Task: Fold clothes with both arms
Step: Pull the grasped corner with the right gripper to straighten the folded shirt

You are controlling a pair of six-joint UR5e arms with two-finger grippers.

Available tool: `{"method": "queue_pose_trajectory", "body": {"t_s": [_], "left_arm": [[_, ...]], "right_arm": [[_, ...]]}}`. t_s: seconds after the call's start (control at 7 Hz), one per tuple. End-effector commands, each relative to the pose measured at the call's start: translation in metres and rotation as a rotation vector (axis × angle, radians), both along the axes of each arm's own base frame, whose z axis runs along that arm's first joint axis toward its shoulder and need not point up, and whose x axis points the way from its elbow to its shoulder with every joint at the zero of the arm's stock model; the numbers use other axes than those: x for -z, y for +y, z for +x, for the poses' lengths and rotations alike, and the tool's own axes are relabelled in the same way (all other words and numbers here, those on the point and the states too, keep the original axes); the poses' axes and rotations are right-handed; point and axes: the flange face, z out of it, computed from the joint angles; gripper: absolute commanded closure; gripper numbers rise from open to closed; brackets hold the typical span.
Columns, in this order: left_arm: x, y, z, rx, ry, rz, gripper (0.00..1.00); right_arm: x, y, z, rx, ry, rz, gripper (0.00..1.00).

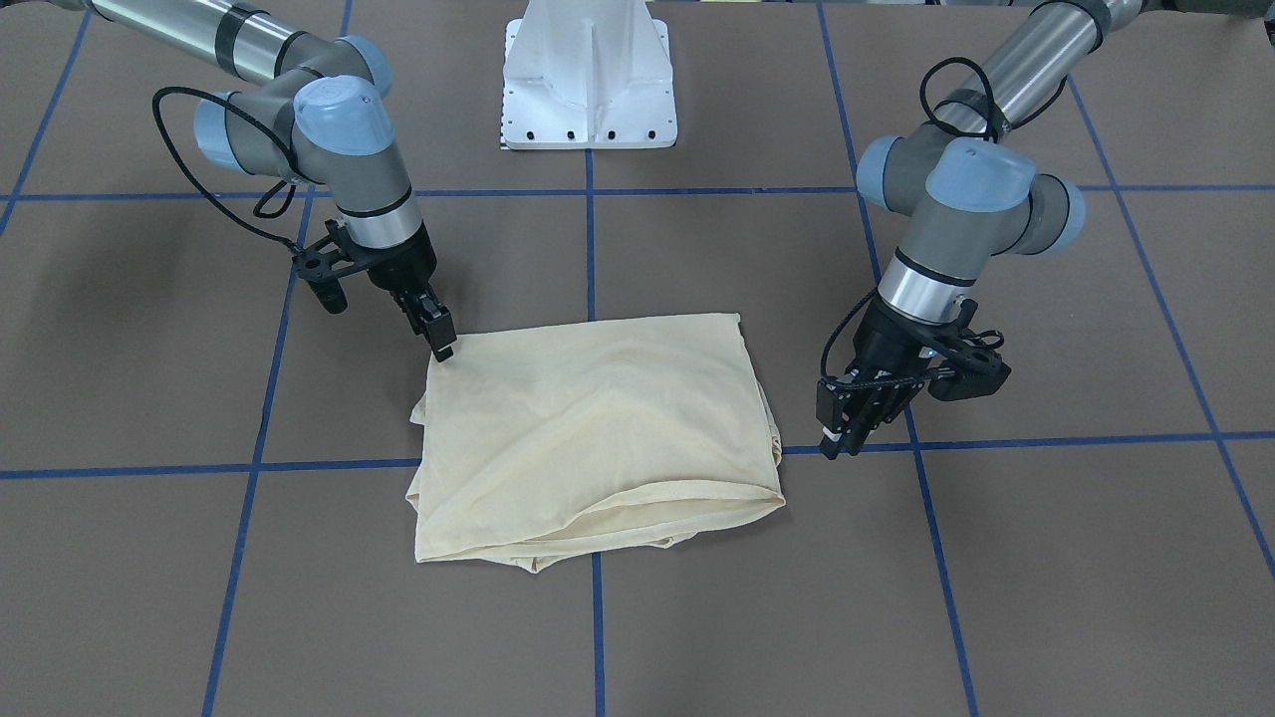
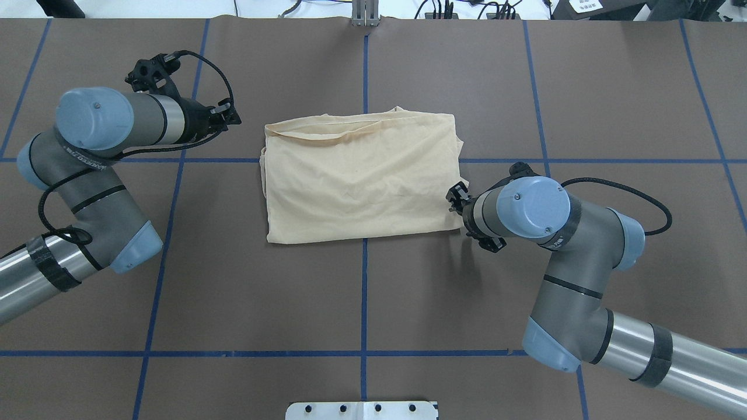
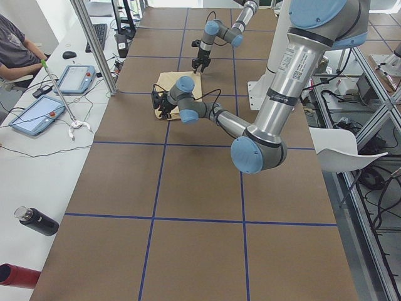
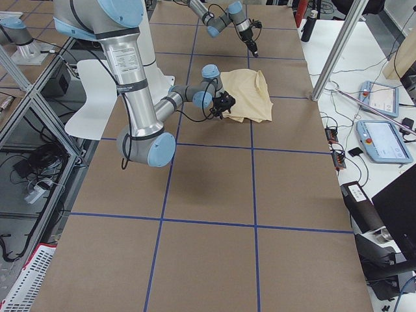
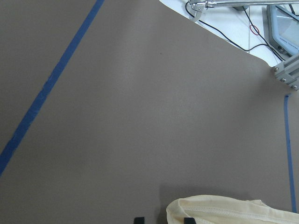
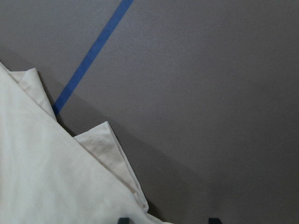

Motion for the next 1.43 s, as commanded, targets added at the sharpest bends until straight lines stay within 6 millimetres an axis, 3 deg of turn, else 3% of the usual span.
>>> {"method": "queue_pose_trajectory", "body": {"t_s": [0.0,0.14,0.57,0.71,0.86,1.0,1.14,1.29], "left_arm": [[0.000,0.001,0.001,0.000,0.000,0.001,0.60],[0.000,0.001,0.001,0.002,-0.001,0.002,0.60],[-0.001,0.000,0.001,0.003,-0.002,0.001,0.60],[0.000,0.000,0.001,0.003,-0.001,0.002,0.60],[0.005,0.002,0.000,-0.002,0.009,0.006,0.60],[0.022,0.009,-0.005,-0.017,0.037,0.023,0.60],[0.040,0.020,-0.008,-0.071,0.076,0.028,0.60],[0.057,0.030,-0.012,-0.123,0.115,0.035,0.60]], "right_arm": [[0.007,-0.001,-0.004,-0.005,-0.010,-0.003,0.93],[0.002,-0.002,-0.005,-0.004,-0.002,-0.006,1.00],[0.008,-0.005,0.000,-0.001,-0.014,-0.002,1.00],[0.018,0.000,0.013,-0.002,-0.035,0.004,1.00],[0.012,0.018,0.032,0.005,-0.039,-0.001,1.00],[0.003,0.072,0.054,0.070,-0.047,0.001,1.00],[-0.004,0.131,0.056,0.172,-0.046,-0.006,1.00],[-0.004,0.191,0.039,0.247,-0.061,-0.071,1.00]]}}
